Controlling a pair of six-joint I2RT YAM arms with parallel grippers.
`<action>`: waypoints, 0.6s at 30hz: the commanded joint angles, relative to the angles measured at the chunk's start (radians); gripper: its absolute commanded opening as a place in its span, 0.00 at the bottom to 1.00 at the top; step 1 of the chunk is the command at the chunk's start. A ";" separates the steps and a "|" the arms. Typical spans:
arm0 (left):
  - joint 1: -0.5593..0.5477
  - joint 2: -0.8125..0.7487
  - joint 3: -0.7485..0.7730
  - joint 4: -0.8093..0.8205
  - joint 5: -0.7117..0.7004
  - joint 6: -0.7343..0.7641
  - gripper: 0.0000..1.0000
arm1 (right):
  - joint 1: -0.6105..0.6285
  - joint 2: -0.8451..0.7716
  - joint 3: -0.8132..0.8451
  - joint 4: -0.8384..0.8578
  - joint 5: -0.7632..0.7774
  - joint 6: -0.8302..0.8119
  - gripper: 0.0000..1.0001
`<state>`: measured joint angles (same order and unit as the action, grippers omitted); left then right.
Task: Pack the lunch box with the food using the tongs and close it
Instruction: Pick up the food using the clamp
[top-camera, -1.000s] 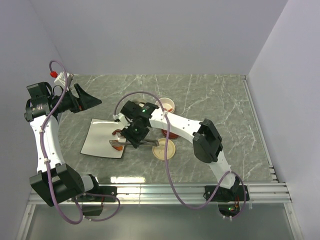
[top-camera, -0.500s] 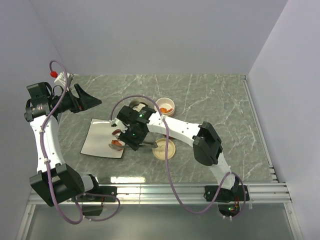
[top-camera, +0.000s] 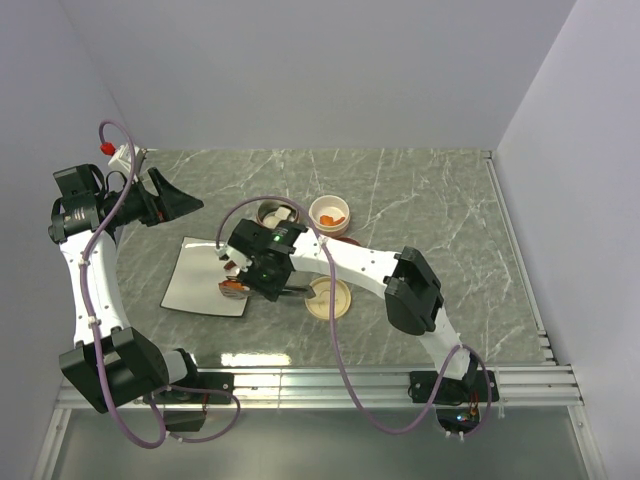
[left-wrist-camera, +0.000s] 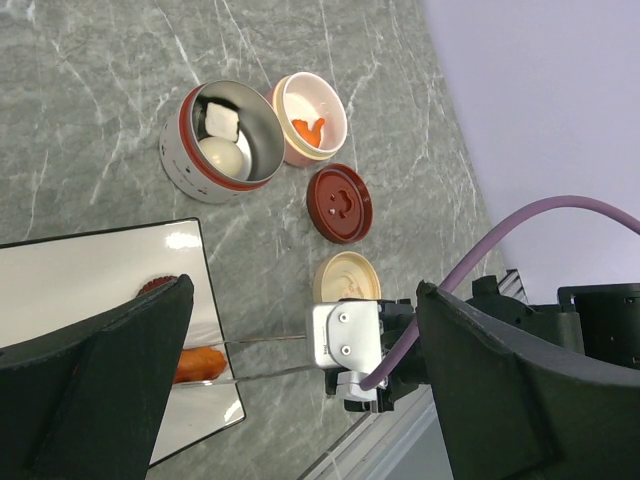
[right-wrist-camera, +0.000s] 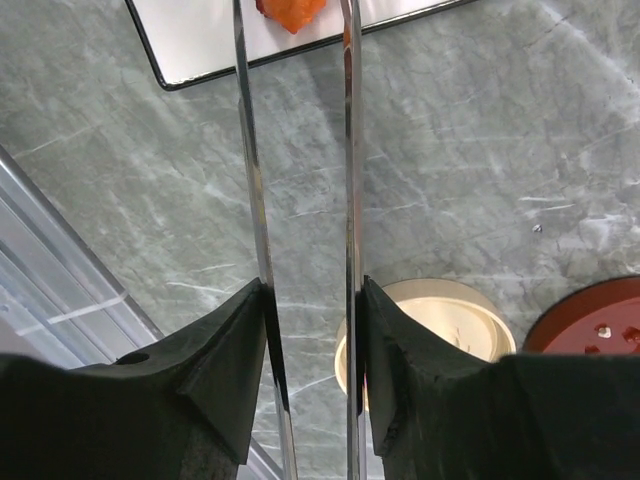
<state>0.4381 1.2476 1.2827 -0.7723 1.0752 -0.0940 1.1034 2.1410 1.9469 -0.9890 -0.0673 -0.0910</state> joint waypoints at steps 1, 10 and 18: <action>0.004 -0.013 0.006 0.005 0.011 0.016 0.99 | 0.001 -0.079 0.055 -0.014 0.009 -0.004 0.45; 0.004 -0.016 0.012 -0.001 0.009 0.014 0.99 | -0.004 -0.107 0.093 -0.017 -0.006 -0.013 0.39; 0.004 -0.014 0.015 0.001 0.009 0.008 0.99 | -0.025 -0.130 0.093 -0.016 -0.051 -0.016 0.35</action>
<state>0.4381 1.2476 1.2827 -0.7761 1.0752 -0.0940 1.0950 2.0983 1.9957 -1.0122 -0.0879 -0.0990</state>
